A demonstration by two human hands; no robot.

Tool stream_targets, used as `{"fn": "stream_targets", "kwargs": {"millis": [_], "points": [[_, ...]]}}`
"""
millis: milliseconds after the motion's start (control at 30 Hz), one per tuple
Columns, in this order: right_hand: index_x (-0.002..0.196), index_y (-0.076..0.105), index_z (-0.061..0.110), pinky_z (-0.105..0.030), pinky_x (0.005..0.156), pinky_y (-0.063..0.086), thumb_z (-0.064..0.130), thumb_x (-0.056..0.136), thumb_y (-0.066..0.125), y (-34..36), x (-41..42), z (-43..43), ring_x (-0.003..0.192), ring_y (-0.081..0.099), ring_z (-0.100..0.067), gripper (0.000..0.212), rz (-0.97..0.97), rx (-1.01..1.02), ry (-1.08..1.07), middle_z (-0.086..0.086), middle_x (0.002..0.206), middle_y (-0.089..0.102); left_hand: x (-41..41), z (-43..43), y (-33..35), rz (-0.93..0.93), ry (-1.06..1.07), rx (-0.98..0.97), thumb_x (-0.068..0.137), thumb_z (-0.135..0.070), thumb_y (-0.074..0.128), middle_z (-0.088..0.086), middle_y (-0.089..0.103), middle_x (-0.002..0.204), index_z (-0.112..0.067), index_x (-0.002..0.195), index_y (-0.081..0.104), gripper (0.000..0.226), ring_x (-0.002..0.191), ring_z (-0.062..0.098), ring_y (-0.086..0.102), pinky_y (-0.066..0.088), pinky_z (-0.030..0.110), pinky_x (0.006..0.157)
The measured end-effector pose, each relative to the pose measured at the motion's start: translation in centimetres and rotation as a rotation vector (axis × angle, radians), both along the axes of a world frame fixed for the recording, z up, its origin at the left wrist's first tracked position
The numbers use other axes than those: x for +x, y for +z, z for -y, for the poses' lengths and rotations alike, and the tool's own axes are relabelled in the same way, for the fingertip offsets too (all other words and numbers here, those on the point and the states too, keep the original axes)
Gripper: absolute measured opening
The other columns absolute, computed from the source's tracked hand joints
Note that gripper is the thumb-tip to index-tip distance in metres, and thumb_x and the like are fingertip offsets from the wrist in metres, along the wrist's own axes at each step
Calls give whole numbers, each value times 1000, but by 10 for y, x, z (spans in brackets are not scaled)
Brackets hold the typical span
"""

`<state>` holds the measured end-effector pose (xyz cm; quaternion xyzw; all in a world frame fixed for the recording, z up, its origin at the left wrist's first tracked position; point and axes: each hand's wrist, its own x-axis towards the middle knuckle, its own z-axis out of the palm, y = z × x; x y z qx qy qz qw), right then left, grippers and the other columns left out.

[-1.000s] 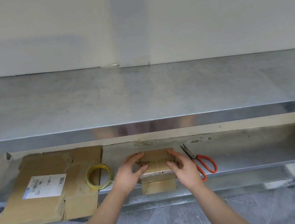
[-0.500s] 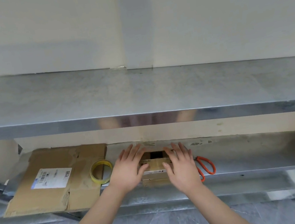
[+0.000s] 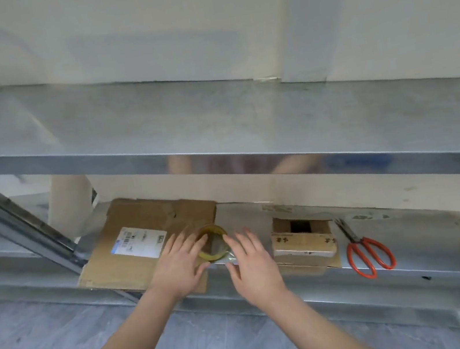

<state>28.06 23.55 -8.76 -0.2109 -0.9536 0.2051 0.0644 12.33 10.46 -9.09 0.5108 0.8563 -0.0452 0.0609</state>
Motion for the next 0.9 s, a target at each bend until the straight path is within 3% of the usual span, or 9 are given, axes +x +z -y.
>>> {"fn": "stream_targets", "kwargs": {"millis": [133, 233, 433, 533, 633, 733, 900], "points": [[152, 25, 21, -30, 120, 21, 30, 99, 46, -28, -16, 2, 145, 22, -19, 58, 131, -101, -146, 2, 155, 31, -16, -4, -17, 79, -57, -35, 96, -55, 30, -3, 21, 159, -28, 152, 19, 64, 147, 23, 12, 3, 40, 121], [148, 34, 22, -33, 116, 29, 29, 98, 50, -39, -30, -3, 141, 29, -21, 53, 216, -92, -206, 1, 152, 36, -28, -11, -26, 123, -123, -24, 94, -52, 38, -1, 29, 155, -26, 147, 32, 59, 145, 24, 18, 7, 40, 120], [117, 62, 27, -30, 97, 42, 26, 98, 49, -42, -47, -11, 123, 41, -20, 23, 318, -127, -278, 2, 125, 51, -45, -21, -37, 127, -256, 60, 92, -43, 50, -2, 50, 135, -22, 119, 60, 35, 142, 23, 25, 15, 38, 118], [107, 64, 26, -30, 93, 43, 26, 98, 50, -41, -53, -15, 120, 42, -20, 17, 342, -121, -283, 2, 120, 52, -51, -24, -34, 150, -318, 117, 89, -35, 59, 2, 62, 117, -16, 104, 67, 25, 135, 26, 39, 29, 39, 112], [110, 62, 22, -31, 91, 44, 22, 99, 49, -38, -56, -16, 119, 41, -20, 17, 356, -89, -260, 0, 121, 51, -58, -23, -33, 163, -366, 248, 80, -27, 72, 0, 68, 95, -16, 87, 68, 14, 117, 27, 58, 48, 40, 96], [113, 59, 19, -29, 88, 42, 22, 101, 42, -29, -60, -11, 114, 45, -19, 21, 219, -68, -248, 1, 119, 55, -71, -20, -24, 271, -269, 342, 89, -30, 63, -1, 66, 100, -15, 92, 65, 15, 108, 21, 57, 46, 32, 88], [113, 58, 20, -31, 78, 43, 27, 100, 43, 5, -59, -5, 101, 56, -22, 20, 111, -17, -263, -3, 108, 64, -78, -5, -2, 382, -202, 383, 94, -39, 54, -7, 61, 115, -23, 114, 62, 26, 113, 12, 49, 38, 26, 94]]}}
